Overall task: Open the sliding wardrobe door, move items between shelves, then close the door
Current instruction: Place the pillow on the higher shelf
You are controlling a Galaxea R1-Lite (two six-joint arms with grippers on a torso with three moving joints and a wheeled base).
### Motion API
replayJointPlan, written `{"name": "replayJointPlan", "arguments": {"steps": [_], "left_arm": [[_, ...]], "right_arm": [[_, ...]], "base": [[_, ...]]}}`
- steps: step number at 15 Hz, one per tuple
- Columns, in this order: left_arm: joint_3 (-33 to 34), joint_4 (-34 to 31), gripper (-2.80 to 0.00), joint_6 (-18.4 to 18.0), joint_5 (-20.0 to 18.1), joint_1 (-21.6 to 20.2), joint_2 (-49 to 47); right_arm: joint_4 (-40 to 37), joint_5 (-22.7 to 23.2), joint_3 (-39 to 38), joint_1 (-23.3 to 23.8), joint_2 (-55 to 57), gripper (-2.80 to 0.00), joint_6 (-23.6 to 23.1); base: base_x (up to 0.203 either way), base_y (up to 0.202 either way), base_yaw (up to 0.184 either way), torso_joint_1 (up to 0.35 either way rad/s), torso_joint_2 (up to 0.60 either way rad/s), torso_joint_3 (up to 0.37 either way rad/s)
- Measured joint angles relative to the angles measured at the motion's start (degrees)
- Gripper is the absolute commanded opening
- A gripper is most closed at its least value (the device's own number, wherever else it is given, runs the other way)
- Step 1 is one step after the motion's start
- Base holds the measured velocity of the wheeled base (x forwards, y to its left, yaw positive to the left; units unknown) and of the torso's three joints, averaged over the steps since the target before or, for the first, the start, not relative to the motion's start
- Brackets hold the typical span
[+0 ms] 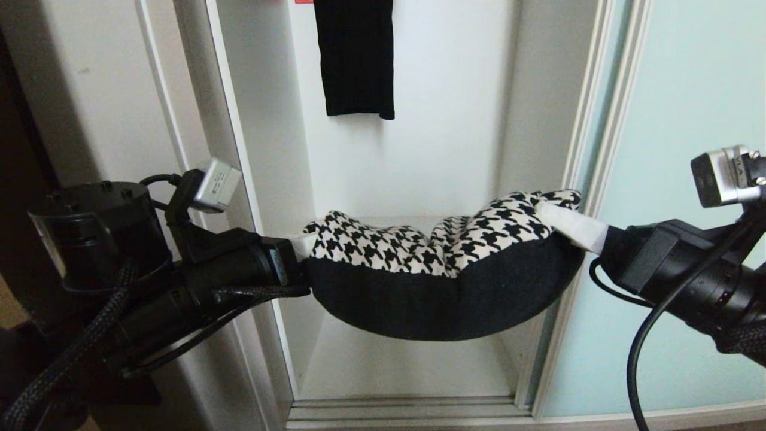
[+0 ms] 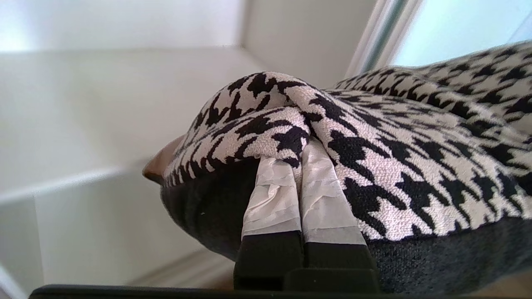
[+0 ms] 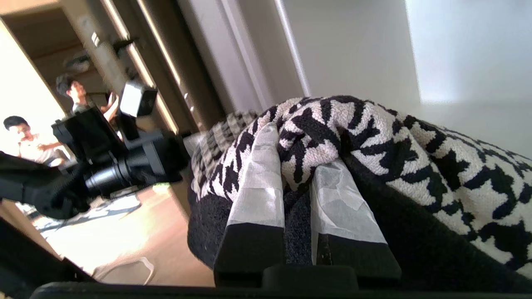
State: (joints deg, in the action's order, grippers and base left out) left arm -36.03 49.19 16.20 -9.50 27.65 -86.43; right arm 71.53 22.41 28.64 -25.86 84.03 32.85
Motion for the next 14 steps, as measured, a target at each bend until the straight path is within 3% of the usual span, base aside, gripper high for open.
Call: {"name": "replayJointPlan", "arguments": {"steps": [8,14], "left_arm": [[-4.5,2.3,-2.80,-0.6,0.0,-3.6,-4.5],[-14.2,13.6,-2.80,-0.4,-0.1,-7.7,-19.6]], "right_arm": [[-3.6,0.4,11.0,3.2,6.1,-2.80,0.3],[-3.7,1.0,23.0,7.9,20.8,-2.80,0.5]], "base": [[0.185,0.000,0.002,0.002,0.00,0.004],[0.000,0.000,0.000,0.000,0.00,0.000]]}}
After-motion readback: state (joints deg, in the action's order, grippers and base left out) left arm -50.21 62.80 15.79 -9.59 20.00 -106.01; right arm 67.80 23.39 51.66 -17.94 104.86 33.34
